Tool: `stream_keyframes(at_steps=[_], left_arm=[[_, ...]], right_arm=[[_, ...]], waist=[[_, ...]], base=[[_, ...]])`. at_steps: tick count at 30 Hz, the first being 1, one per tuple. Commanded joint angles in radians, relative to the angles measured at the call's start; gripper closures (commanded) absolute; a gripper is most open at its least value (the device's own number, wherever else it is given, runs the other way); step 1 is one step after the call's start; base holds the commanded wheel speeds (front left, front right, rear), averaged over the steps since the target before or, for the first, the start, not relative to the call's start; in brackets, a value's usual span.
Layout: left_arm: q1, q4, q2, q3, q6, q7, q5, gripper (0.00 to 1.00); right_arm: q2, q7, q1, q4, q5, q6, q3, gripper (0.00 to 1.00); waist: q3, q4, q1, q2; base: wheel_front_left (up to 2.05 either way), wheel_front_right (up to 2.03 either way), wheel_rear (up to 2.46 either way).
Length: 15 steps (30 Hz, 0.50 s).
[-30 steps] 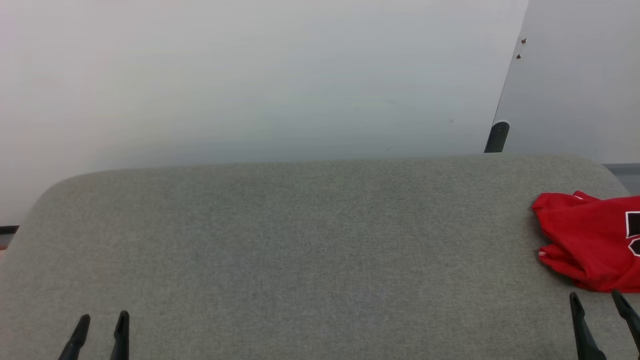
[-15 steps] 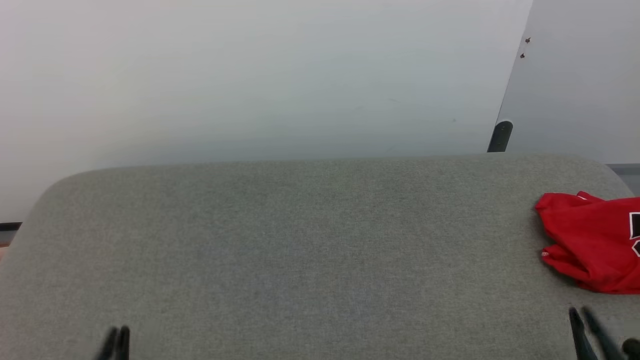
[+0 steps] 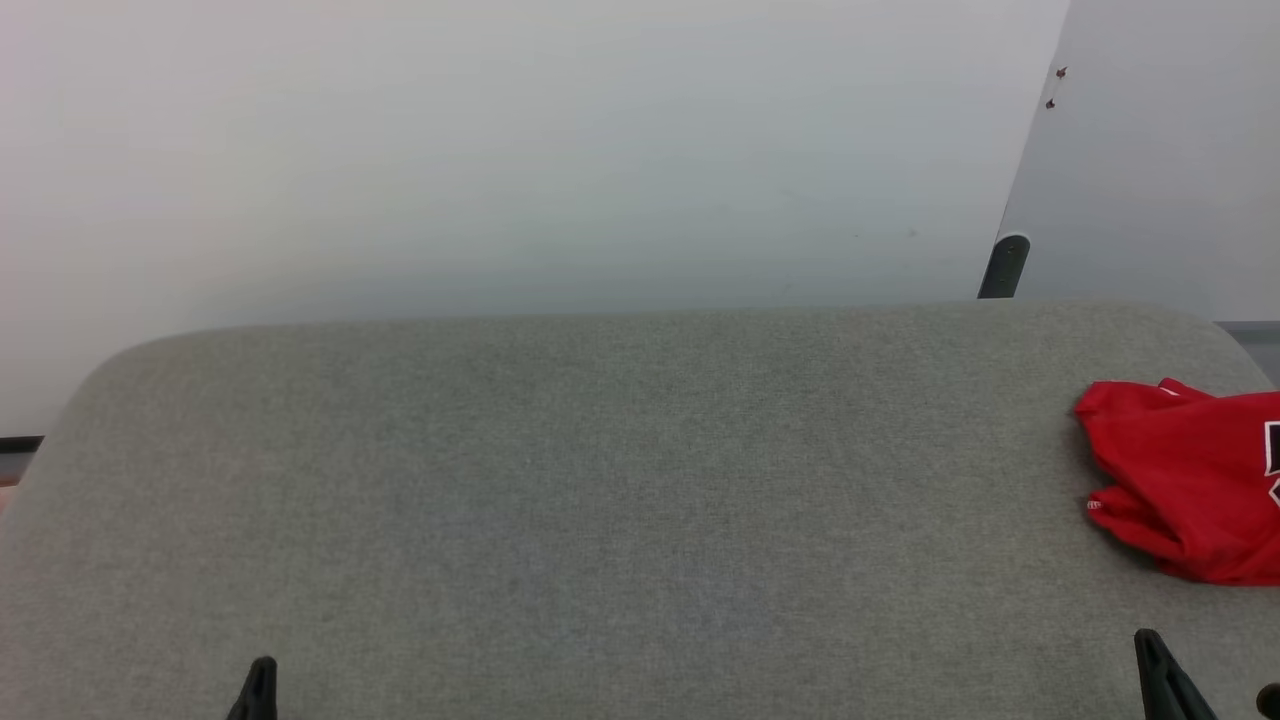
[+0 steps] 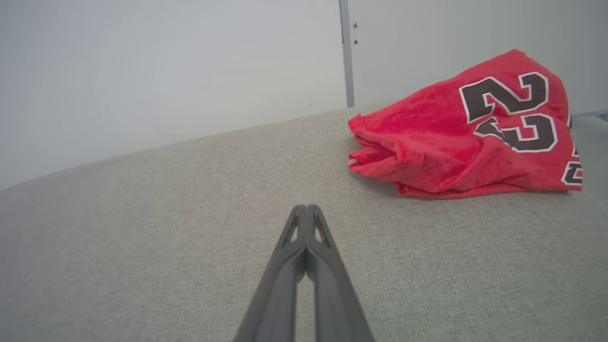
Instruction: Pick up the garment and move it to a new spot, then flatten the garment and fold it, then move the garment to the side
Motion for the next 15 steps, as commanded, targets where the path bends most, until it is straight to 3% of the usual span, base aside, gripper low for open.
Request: stream_keyframes(at_steps=[1,15], left_arm=[[-0.030,-0.010,0.005,0.010,-0.001,0.006,-0.029,1.00],[-0.087,0.010,-0.037,0.022,-0.001,0.066,-0.202,1.00]], right_arm=[[-0.004,0.006,-0.037,-0.018,0.040,0.000,-0.009,1.00],[0.026,0.062,-0.071,-0.026,0.271,0.000,-0.016,1.00]], waist=[[0.001,0.000,0.0000,0.0000],[0.013,0.003,0.0000,0.0000]], base=[[0.00,0.00,0.00],[0.00,0.00,0.00]])
